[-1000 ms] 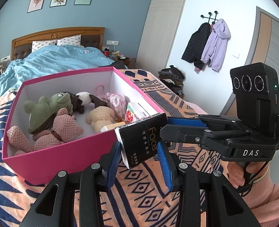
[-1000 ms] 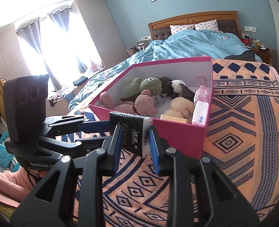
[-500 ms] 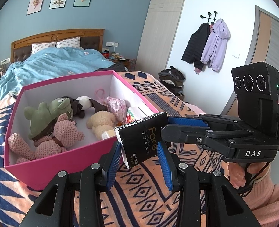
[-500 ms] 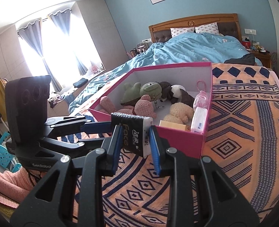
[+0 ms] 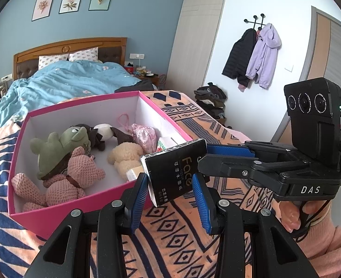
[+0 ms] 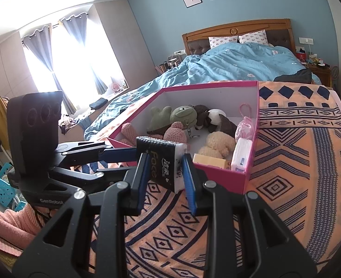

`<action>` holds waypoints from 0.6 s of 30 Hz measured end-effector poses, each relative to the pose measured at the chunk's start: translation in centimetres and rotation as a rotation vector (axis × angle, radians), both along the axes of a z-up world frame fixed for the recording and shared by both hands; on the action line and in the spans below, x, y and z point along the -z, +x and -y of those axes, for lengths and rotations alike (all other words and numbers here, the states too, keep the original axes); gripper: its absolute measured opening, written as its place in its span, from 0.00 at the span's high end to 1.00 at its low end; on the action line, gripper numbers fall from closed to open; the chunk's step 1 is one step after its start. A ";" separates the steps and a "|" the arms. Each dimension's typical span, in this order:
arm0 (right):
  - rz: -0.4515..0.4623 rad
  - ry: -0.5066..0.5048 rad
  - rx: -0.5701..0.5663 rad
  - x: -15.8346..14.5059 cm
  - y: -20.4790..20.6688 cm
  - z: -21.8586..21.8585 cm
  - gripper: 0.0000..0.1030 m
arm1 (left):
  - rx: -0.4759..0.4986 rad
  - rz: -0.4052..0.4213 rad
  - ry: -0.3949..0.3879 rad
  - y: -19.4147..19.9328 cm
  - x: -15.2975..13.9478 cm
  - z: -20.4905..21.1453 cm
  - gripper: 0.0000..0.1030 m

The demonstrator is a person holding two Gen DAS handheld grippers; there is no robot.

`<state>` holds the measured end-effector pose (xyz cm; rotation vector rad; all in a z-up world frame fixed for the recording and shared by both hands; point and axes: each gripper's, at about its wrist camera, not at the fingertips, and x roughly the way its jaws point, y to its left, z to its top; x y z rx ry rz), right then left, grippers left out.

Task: Organize objects
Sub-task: 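Carry the black Face box over the pink box rim with the right gripper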

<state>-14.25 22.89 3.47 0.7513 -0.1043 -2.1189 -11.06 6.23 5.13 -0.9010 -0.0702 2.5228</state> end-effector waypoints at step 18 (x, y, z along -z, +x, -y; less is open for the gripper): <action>-0.009 -0.001 0.000 -0.4 -0.9 0.4 0.69 | -0.010 -0.002 -0.008 -1.3 -0.5 0.3 0.62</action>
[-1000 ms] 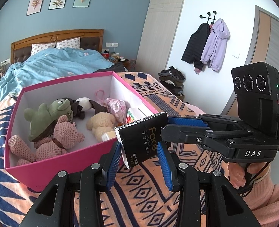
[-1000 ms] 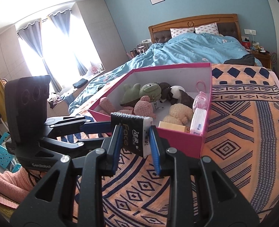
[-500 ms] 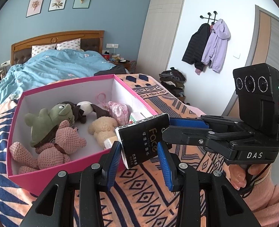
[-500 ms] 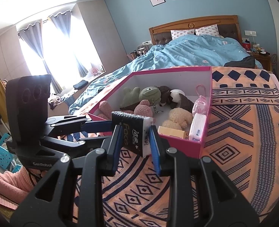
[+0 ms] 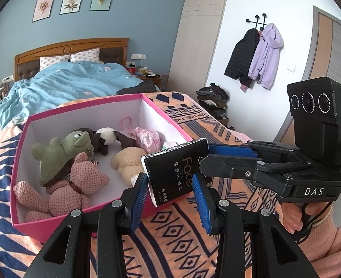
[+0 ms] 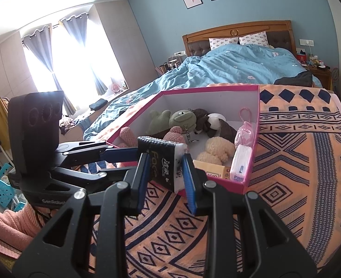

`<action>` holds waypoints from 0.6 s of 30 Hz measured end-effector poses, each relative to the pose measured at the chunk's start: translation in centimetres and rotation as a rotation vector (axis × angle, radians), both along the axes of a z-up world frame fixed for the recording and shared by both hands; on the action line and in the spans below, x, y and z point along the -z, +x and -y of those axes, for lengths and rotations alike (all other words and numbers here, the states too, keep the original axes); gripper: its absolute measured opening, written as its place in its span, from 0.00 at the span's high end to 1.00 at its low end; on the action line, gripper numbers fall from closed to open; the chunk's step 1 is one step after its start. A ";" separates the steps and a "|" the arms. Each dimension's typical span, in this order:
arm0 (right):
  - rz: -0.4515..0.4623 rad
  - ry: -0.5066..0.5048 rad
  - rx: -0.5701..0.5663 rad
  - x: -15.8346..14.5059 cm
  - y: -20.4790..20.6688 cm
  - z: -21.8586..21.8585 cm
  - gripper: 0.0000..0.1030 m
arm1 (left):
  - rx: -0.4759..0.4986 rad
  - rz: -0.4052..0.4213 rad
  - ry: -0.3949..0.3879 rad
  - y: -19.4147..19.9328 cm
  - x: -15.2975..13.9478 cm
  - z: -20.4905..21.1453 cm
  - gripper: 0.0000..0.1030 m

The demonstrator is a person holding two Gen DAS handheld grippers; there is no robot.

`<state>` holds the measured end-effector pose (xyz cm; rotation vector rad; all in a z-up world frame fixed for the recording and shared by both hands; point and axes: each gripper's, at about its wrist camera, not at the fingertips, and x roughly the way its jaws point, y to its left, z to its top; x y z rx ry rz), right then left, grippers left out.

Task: Organize objects
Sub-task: 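Carry the black Face box over the pink box rim with the right gripper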

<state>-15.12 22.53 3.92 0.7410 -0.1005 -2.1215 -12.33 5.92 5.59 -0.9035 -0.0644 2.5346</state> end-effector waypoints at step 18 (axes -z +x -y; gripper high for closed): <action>0.013 -0.015 -0.002 -0.1 -1.3 0.2 0.69 | -0.011 0.007 -0.005 -1.4 -0.1 0.2 0.62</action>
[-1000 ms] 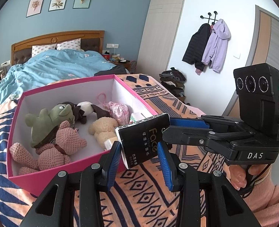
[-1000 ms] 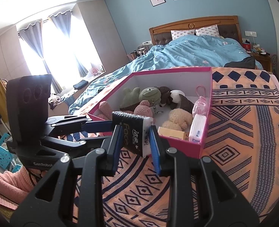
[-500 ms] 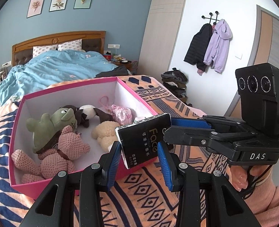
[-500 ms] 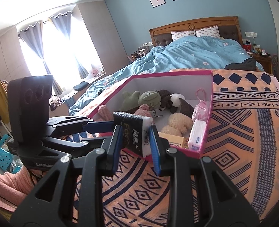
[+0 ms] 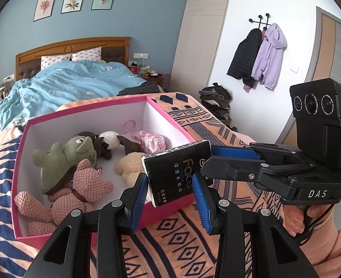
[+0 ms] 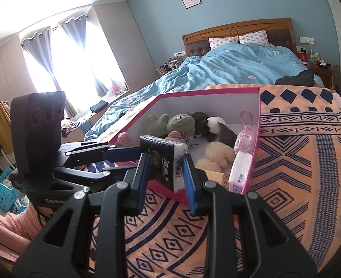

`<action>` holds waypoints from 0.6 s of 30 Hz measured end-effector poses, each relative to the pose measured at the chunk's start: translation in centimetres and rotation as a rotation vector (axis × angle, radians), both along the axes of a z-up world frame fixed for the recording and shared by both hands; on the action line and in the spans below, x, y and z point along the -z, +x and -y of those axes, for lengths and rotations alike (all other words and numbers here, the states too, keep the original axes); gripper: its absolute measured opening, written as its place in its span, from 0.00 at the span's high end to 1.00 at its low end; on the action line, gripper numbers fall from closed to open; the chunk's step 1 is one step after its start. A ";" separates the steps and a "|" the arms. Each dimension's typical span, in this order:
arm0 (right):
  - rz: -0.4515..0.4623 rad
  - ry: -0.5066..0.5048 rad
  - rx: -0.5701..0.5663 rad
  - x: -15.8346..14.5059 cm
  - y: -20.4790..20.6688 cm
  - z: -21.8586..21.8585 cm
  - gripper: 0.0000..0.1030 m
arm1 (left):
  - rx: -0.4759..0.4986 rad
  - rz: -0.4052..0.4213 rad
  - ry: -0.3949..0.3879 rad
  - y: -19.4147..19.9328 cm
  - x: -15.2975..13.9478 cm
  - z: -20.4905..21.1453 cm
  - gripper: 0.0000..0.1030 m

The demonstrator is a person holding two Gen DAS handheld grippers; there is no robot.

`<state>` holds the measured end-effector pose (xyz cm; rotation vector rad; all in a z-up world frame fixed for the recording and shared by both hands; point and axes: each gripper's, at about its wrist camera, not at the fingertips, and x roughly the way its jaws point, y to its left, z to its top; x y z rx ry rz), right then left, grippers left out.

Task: Organize objects
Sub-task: 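Carry the black Face box over the pink box rim with the right gripper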

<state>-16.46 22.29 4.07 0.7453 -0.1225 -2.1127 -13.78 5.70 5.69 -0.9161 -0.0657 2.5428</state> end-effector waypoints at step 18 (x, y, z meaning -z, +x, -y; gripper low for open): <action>0.034 -0.022 -0.004 0.2 -1.5 0.3 0.69 | -0.016 0.031 0.001 -1.8 0.3 0.5 0.62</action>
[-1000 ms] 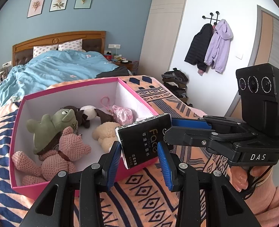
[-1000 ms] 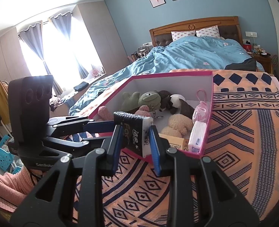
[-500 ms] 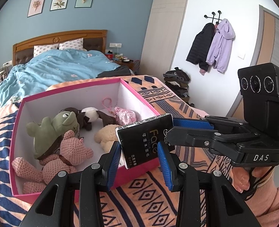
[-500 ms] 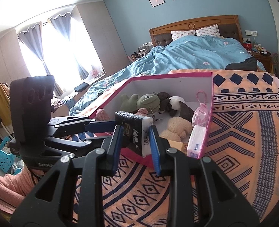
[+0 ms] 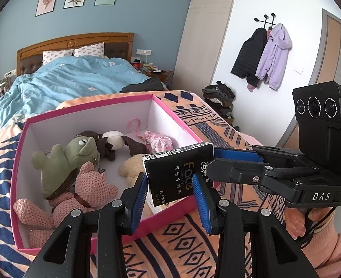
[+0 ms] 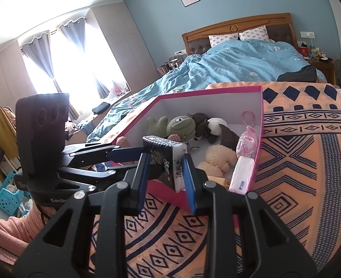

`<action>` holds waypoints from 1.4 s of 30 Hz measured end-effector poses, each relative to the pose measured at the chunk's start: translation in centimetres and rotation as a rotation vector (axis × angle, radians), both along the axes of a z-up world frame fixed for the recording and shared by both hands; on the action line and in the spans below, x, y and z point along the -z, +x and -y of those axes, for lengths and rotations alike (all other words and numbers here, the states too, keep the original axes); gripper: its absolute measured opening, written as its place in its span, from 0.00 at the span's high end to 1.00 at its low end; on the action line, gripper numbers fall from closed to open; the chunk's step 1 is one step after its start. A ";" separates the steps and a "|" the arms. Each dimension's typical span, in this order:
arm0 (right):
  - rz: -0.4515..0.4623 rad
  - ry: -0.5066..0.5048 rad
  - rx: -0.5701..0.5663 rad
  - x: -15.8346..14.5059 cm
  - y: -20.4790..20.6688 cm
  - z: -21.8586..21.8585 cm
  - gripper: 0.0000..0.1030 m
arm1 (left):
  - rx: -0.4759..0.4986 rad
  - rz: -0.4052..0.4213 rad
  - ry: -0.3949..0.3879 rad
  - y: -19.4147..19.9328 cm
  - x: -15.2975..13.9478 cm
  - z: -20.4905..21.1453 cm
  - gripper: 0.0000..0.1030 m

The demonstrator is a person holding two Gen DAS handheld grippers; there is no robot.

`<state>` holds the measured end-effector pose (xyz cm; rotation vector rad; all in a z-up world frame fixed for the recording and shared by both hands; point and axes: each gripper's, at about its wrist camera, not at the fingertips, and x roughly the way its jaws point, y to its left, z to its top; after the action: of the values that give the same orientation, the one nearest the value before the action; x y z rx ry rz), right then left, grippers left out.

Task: Organize objects
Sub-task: 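Carry the black Face box over the pink box rim with the right gripper, then lower the black Face box into the pink box and open the right gripper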

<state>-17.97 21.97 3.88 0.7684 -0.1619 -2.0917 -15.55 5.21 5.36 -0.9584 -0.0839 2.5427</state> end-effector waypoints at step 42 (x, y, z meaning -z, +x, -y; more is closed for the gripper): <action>0.060 0.141 0.108 3.3 -3.7 1.9 0.69 | -0.048 0.112 -0.034 -3.4 3.3 0.1 0.59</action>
<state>-21.70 20.04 0.55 0.9250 -0.0910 -2.2014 -18.99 5.15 2.08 -1.1241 -0.0976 2.5407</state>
